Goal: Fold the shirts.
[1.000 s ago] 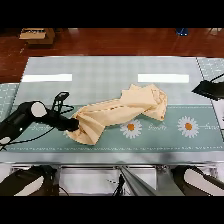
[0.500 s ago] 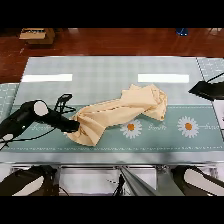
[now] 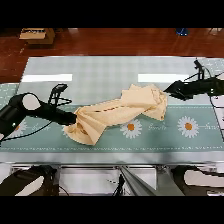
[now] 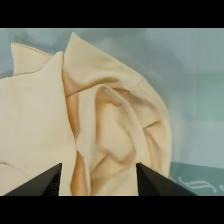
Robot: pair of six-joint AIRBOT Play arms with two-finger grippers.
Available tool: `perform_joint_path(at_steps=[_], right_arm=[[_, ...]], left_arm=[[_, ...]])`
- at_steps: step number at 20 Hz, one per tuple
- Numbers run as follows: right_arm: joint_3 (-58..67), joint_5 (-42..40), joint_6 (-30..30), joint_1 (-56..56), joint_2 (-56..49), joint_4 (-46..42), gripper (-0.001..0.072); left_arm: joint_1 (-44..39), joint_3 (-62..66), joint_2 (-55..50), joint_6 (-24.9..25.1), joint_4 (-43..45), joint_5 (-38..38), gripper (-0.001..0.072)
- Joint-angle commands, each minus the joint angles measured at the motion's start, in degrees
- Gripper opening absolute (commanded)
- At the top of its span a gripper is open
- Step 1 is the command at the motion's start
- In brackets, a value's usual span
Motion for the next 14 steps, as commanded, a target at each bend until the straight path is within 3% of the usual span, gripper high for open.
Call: perform_joint_path(at_steps=[1,4,6,7,11,14], right_arm=[[0.0,-1.4,0.2,5.2,-4.2,0.9,0.0541],[0.0,-2.3,0.9,8.5,-7.4,1.5,0.0499],[0.0,-3.5,0.8,10.3,-7.9,1.5,0.0138],[0.1,-3.5,0.7,10.6,-7.4,1.9,0.0029],[4.3,0.0,-2.8,7.5,-0.4,2.0,0.0030],[11.3,1.1,-2.9,3.8,8.8,2.1,0.0029]], left_arm=[[0.1,0.6,0.2,0.0,0.0,-0.2,0.0020],[0.1,0.6,0.2,0.0,0.0,-0.1,0.0020],[0.1,0.6,0.2,0.0,0.2,-0.1,0.0020],[0.1,0.7,0.2,0.0,0.9,-0.2,0.0020],[0.6,7.2,1.7,0.0,6.4,-1.1,0.0020],[3.1,21.2,4.9,0.0,10.9,-3.4,0.0020]])
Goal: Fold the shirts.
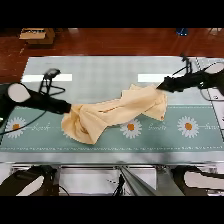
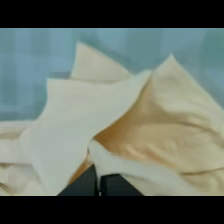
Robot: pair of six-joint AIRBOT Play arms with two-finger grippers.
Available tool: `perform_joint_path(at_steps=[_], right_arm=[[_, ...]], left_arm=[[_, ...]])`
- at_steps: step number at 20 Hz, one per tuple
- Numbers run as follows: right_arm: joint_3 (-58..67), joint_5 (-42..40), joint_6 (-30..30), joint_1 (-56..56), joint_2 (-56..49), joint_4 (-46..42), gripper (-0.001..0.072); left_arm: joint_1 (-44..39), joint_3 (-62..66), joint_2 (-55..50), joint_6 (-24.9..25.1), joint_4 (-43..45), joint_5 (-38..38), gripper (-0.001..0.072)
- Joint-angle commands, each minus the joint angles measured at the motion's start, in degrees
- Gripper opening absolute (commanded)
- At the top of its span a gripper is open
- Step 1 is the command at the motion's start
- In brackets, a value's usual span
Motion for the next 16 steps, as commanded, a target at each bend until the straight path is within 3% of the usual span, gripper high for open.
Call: perform_joint_path(at_steps=[1,9,13,16], right_arm=[[7.9,0.9,-0.9,-3.4,10.3,0.2,0.0029],[28.3,-12.6,5.7,-4.4,32.8,-3.1,0.0028],[33.6,-10.4,11.3,-4.4,38.4,-7.6,0.0028],[33.6,-5.7,13.2,-4.4,42.0,-8.2,0.0028]], left_arm=[[2.6,15.7,3.3,0.0,5.6,-1.8,0.0020],[3.7,60.9,6.6,0.9,5.8,-5.7,0.0019],[3.8,66.7,10.2,0.9,5.8,-6.5,0.0019],[3.8,66.7,12.2,0.9,6.1,-12.8,0.0019]])
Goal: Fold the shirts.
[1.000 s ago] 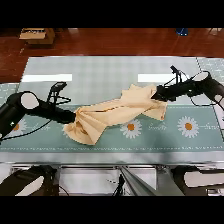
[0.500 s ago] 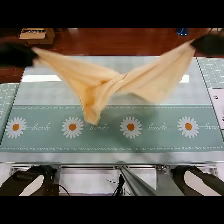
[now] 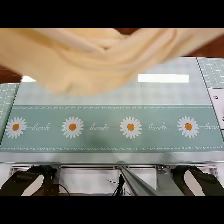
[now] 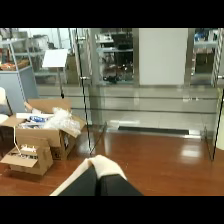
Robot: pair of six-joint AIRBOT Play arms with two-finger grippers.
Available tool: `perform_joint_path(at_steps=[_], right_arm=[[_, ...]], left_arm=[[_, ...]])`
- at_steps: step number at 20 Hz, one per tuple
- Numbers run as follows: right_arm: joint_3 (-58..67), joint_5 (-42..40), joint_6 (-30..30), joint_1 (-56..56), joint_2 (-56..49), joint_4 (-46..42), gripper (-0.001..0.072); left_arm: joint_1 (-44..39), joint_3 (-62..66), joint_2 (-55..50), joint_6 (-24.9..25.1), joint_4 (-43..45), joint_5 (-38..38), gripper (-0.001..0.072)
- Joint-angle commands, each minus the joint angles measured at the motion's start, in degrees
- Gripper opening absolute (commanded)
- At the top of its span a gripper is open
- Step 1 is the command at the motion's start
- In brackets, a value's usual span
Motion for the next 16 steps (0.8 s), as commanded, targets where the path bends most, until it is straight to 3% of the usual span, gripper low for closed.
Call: perform_joint_path(at_steps=[1,6,9,12,16], right_arm=[[1.5,5.3,4.4,0.0,4.7,-2.7,0.0028],[1.5,18.8,8.2,0.0,6.4,-11.8,0.0028],[1.5,28.3,8.2,0.0,3.7,-12.0,0.0028],[1.5,34.2,8.1,0.0,-3.3,-11.8,0.0028],[1.5,33.2,7.5,0.0,-16.5,-7.5,0.0028]], left_arm=[[0.3,2.2,2.1,0.0,1.0,-9.0,0.0019],[0.3,-5.5,2.0,-4.1,6.3,-30.5,0.0019],[0.2,-18.2,1.9,-4.8,5.8,-31.8,0.0020],[0.2,-33.4,0.9,-3.2,5.8,-20.9,0.0020],[0.2,-47.4,-5.1,-3.1,6.3,-3.4,0.0020]])
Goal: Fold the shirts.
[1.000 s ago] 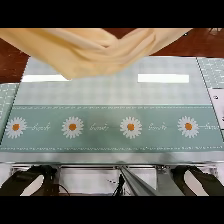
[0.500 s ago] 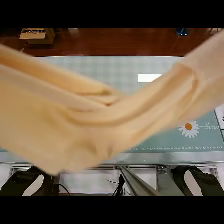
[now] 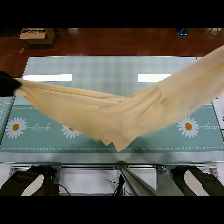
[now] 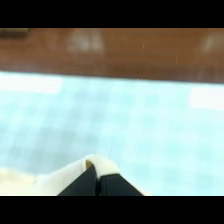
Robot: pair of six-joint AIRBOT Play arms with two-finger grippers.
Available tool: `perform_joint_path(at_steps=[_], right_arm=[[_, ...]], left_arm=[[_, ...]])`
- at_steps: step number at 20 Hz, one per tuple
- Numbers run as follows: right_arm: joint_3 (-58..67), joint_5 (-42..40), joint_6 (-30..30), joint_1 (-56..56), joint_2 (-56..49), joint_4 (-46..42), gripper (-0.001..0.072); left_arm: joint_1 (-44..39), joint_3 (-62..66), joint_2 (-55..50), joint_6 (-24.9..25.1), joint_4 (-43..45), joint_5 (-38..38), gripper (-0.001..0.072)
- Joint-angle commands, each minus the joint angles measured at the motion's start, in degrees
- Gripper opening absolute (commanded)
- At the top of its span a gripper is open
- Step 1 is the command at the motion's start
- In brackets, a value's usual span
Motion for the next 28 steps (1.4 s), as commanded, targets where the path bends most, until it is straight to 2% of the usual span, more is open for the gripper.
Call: perform_joint_path(at_steps=[1,4,7,10,13,14,15,17,18,20,21,23,26,28], right_arm=[[0.1,1.2,-0.7,0.0,-11.4,3.7,0.0028],[0.1,-1.7,-1.7,0.0,-20.8,7.0,0.0028],[0.1,-5.2,-3.3,0.0,-28.2,9.5,0.0029],[0.1,-8.9,-4.5,0.0,-34.1,9.8,0.0029],[0.1,-9.4,-6.0,0.4,-37.9,9.7,0.0028],[0.1,-9.4,-7.0,0.8,-38.6,9.7,0.0029],[0.1,-9.4,-8.0,1.2,-38.9,9.7,0.0029],[0.1,-9.7,-9.8,2.0,-39.0,9.9,0.0029],[0.1,-10.1,-9.7,2.2,-39.0,10.2,0.0029],[0.1,-10.2,-9.7,2.3,-39.0,10.1,0.0029],[0.1,-10.0,-9.7,2.3,-39.0,10.1,0.0029],[0.1,-9.3,-9.7,2.3,-39.0,9.9,0.0030],[0.1,-8.0,-9.7,2.3,-39.0,9.9,0.0030],[0.1,-7.1,-9.8,2.3,-39.0,9.9,0.0029]], left_arm=[[0.0,-10.8,-5.8,1.2,0.9,14.5,0.0020],[0.0,-11.1,-14.8,1.6,0.8,22.7,0.0020],[0.0,-11.0,-23.0,1.6,0.4,27.7,0.0020],[0.0,-11.0,-29.7,1.6,0.4,28.7,0.0021],[0.0,-11.0,-34.5,-1.0,-0.5,27.0,0.0038],[0.0,-11.0,-35.1,-1.0,-0.4,26.0,0.0131],[0.2,-10.8,-35.2,-0.9,0.2,24.7,0.0284],[1.3,-8.5,-34.9,-1.0,3.6,19.6,0.0471],[2.5,-6.6,-34.6,-1.0,5.5,16.3,0.0523],[6.1,-3.1,-33.1,-3.0,4.5,10.4,0.0523],[8.1,-2.8,-31.9,-4.5,-0.1,8.1,0.0530],[10.4,-5.8,-30.2,-3.9,-14.5,5.5,0.0627],[7.1,-16.0,-29.6,-0.7,-31.0,5.9,0.0627],[1.3,-24.0,-29.6,0.3,-33.7,9.3,0.0626]])
